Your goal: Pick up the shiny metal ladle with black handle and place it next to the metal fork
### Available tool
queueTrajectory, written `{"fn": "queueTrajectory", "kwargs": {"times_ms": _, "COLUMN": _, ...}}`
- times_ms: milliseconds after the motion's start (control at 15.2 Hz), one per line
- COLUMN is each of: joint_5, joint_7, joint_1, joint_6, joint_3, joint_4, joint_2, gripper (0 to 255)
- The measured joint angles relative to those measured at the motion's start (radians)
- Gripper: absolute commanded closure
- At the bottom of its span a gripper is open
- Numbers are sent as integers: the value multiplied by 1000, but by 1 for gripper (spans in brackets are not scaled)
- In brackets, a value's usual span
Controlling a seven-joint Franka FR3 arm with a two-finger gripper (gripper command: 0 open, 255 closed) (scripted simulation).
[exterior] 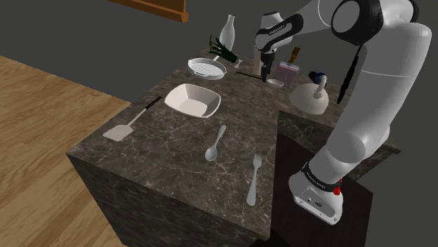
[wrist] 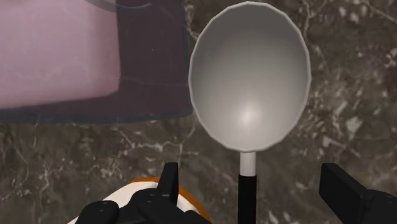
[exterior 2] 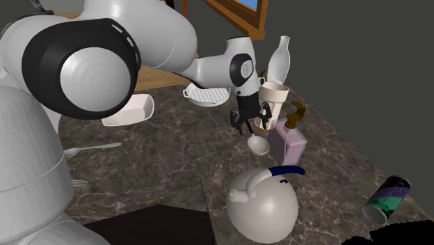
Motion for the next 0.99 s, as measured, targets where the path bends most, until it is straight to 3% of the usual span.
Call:
{"fn": "queueTrajectory", "kwargs": {"times_ms": 594, "joint_5": -1, "joint_7": 2, "joint_1": -11, "joint_6": 43, "joint_3": -10, "joint_4": -16, "joint_2": 14, "gripper": 0}}
{"fn": "queueTrajectory", "kwargs": {"times_ms": 660, "joint_5": -1, "joint_7": 3, "joint_1": -10, "joint_6": 41, "joint_3": -9, "joint_4": -16, "joint_2": 14, "gripper": 255}}
{"fn": "queueTrajectory", "kwargs": {"times_ms": 990, "joint_5": 2, "joint_7": 4, "joint_1": -3, "joint_6": 37, "joint_3": -1, "joint_4": -15, "joint_2": 23, "gripper": 255}}
